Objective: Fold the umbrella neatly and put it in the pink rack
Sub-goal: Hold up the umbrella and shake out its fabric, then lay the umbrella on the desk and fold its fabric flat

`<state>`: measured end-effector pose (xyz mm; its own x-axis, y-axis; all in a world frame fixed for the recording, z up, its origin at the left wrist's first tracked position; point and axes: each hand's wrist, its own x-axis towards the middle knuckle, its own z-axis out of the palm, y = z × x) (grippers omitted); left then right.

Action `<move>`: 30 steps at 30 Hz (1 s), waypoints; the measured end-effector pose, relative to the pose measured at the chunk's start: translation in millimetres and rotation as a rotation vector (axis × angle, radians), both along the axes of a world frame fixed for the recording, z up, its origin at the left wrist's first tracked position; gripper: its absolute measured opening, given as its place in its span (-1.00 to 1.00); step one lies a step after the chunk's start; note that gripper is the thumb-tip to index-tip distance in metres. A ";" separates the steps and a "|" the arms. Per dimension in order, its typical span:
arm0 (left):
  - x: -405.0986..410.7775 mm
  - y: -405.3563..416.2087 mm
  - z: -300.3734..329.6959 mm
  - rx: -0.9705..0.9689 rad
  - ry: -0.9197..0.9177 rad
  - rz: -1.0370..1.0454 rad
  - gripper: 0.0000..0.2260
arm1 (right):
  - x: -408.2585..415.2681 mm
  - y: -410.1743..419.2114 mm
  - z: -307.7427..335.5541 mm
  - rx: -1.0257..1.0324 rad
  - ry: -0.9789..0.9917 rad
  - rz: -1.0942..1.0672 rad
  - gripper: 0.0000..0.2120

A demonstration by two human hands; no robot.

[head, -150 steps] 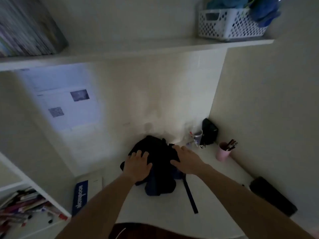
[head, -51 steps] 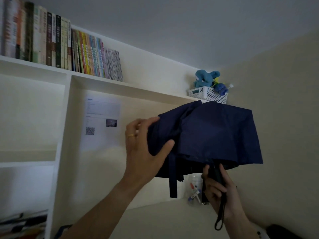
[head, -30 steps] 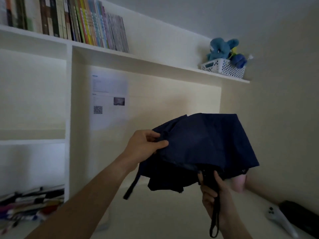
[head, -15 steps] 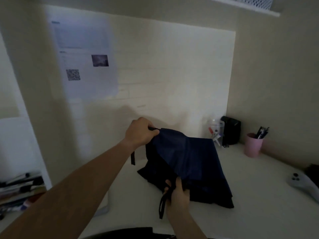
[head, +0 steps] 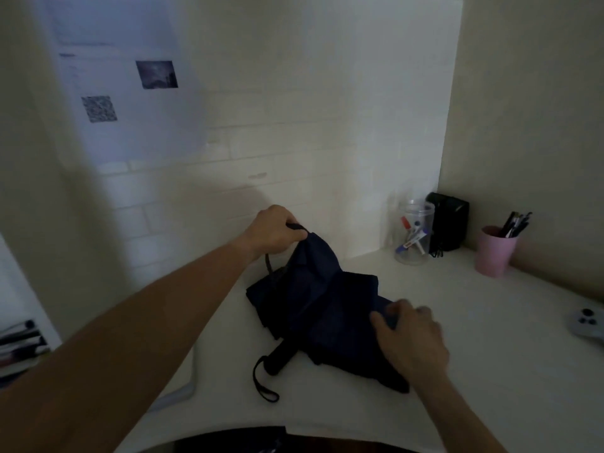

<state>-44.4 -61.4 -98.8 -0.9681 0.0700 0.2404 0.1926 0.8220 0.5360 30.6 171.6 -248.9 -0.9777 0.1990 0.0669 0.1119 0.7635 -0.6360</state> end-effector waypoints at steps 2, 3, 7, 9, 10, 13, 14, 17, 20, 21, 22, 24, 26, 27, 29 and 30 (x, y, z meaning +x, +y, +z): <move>1.4 2.5 0.6 0.055 -0.025 -0.028 -0.86 | -12.9 16.0 -11.3 0.037 -0.204 0.082 -0.47; 2.1 4.8 1.5 0.065 -0.020 -0.050 -0.84 | -17.6 14.3 -15.8 -0.031 -0.265 0.181 -0.46; 13.7 23.6 8.0 0.046 0.051 -0.131 -0.82 | -43.6 -40.0 -40.7 -0.447 -0.299 0.344 -0.46; 25.3 37.0 11.0 0.006 0.113 -0.185 -0.85 | -58.0 -75.1 -44.1 -0.765 -0.341 0.363 -0.45; 32.2 43.3 10.5 -0.023 0.149 -0.212 -0.86 | -62.1 -91.4 -38.8 -0.879 -0.358 0.378 -0.51; 52.7 54.4 -6.1 -0.237 0.300 -0.240 -0.89 | -62.4 -116.5 -22.6 -1.093 -0.458 0.404 -0.68; 58.9 54.2 -18.3 -0.334 0.358 -0.211 -0.89 | -56.7 -115.1 -17.4 -1.093 -0.488 0.418 -0.71; 77.7 47.2 -67.4 -0.457 0.449 -0.087 -0.94 | -40.1 -83.6 -14.0 -1.084 -0.445 0.313 -0.76; 99.8 42.8 -119.3 -0.431 0.432 -0.040 -0.92 | -21.3 -44.5 -16.7 -1.239 -0.422 0.200 -0.61; 107.0 43.2 -134.8 -0.424 0.425 -0.034 -0.89 | -15.3 -38.1 -15.3 -1.222 -0.435 0.206 -0.58; 112.2 44.0 -148.7 -0.419 0.421 -0.030 -0.87 | -9.4 -36.1 -13.7 -1.194 -0.441 0.222 -0.58; 121.6 46.0 -171.4 -0.412 0.418 -0.030 -0.85 | -1.8 -38.6 -14.4 -1.135 -0.424 0.261 -0.66; 129.4 45.4 -186.6 -0.444 0.419 -0.033 -0.86 | 1.7 -43.0 -15.5 -1.109 -0.394 0.284 -0.71; 133.7 44.2 -192.1 -0.463 0.427 -0.034 -0.86 | 3.5 -44.4 -16.6 -1.102 -0.387 0.284 -0.71; 144.7 40.2 -198.7 -0.456 0.440 -0.049 -0.83 | 7.1 -46.3 -18.5 -1.086 -0.362 0.260 -0.71; 152.9 39.1 -199.7 -0.433 0.398 -0.051 -0.79 | 10.1 -46.3 -19.4 -1.084 -0.360 0.246 -0.73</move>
